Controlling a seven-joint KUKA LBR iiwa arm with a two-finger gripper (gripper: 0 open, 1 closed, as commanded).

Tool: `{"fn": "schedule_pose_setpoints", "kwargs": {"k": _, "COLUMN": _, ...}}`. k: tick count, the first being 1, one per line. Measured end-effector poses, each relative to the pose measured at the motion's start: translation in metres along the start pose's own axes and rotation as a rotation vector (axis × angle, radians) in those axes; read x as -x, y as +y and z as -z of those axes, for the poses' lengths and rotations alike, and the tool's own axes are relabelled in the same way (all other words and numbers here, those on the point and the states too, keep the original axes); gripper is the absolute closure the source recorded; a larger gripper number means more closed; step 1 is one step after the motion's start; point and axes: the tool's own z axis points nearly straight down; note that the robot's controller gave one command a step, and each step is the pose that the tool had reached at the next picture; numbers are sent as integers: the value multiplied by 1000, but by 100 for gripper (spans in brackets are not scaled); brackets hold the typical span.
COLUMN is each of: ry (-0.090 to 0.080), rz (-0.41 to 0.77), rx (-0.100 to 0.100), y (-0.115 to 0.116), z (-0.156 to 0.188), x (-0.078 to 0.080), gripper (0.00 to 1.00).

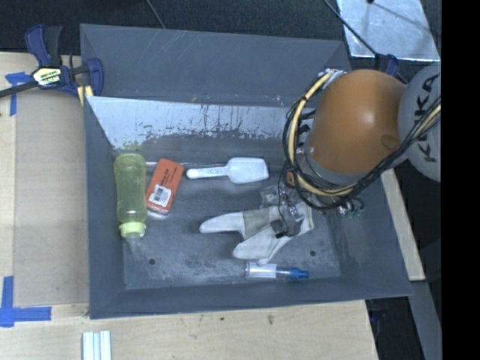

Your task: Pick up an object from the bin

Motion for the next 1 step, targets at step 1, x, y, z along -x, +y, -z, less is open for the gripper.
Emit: {"fn": "schedule_pose_setpoints", "kwargs": {"k": 1, "ry": 4, "rz": 21, "rx": 1, "y": -1, "z": 49, "x": 9, "gripper": 100}}
